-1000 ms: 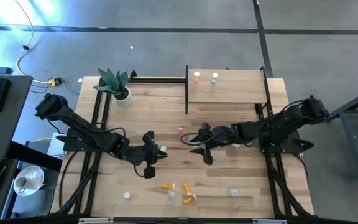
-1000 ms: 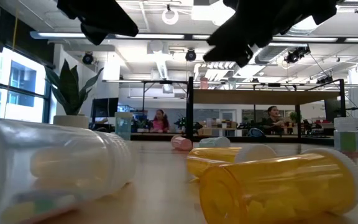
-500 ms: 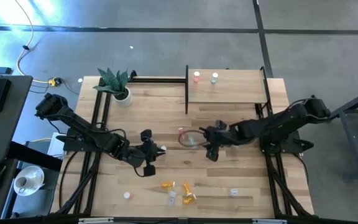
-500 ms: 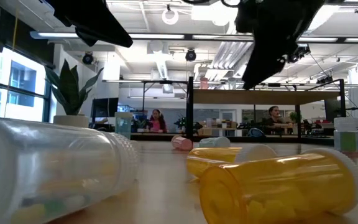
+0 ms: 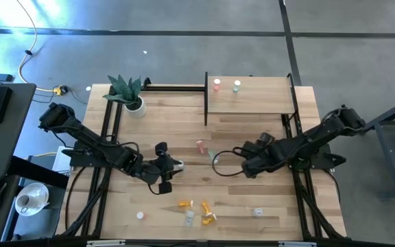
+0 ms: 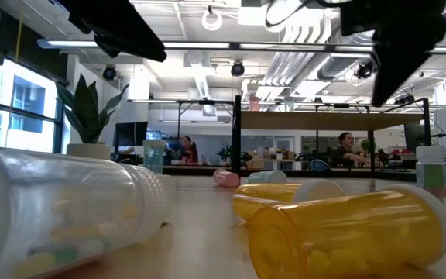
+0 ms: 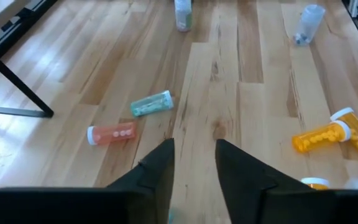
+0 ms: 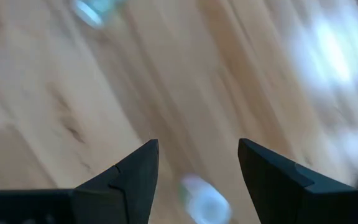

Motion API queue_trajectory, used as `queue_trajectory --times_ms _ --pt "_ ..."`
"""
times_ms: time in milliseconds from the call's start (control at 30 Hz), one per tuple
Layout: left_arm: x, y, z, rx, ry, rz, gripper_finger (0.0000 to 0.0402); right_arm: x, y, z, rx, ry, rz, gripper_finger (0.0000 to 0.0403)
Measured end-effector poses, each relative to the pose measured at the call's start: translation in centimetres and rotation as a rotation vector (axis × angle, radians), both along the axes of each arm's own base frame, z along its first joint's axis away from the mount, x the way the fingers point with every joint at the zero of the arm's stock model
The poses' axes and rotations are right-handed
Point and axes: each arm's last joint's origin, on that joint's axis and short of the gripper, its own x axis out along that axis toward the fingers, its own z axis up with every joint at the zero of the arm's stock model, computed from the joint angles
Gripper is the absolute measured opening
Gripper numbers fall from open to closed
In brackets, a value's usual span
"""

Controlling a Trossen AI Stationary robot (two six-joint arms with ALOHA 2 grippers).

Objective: Pick and place medicine bottles onto shelf by color
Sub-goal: Put the top transparent pill bottle on the shelf

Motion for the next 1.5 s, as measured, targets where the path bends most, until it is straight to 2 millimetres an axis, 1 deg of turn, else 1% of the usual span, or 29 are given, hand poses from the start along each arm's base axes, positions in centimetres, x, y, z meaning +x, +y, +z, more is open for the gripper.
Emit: queue_trajectory --times_ms 200,367,467,633,700,767,900,1033,1133,1367,1500 --pt "0.0 0.0 0.0 0.001 -0.001 0.002 0.0146 -1.7 -0.5 0.3 -0.031 0.099 -0.089 0.0211" --pt "0.0 0.0 0.0 0.0 -0.002 0.006 0.0154 -3.4 -1.2 1.6 -0.013 0.107 -0.151 0.0211" --pt "0.0 0.0 0.0 0.001 -0.002 0.006 0.0153 -4.6 -1.7 2.7 -0.001 0.074 -0.191 0.0211" --pt "0.0 0.0 0.0 0.001 -0.002 0.006 0.0153 -6.2 -2.4 4.4 0.072 -0.055 -0.241 0.0211" --pt "0.0 0.0 0.0 0.001 -0.002 0.006 0.0154 -6.6 -2.5 4.5 0.111 -0.114 -0.248 0.0211" --pt "0.0 0.0 0.0 0.002 -0.002 0.005 0.0154 -7.0 -2.6 4.0 0.156 -0.15 -0.244 0.0211" --pt "0.0 0.0 0.0 0.003 -0.001 0.004 0.0154 -7.6 -2.9 2.3 0.211 -0.196 -0.24 0.0213" --pt "0.0 0.0 0.0 0.004 -0.001 0.004 0.0154 -7.6 -2.8 1.2 0.255 -0.259 -0.235 0.0221" --pt "0.0 0.0 0.0 0.002 -0.002 0.005 0.0154 -7.6 -2.8 0.3 0.265 -0.247 -0.262 0.0226" --pt "0.0 0.0 0.0 0.001 -0.002 0.005 0.0154 -7.8 -2.7 -2.8 0.292 -0.209 -0.316 0.0229" --pt "0.0 0.0 0.0 0.001 -0.002 0.005 0.0154 -7.8 -2.8 -3.6 0.299 -0.217 -0.329 0.0229"
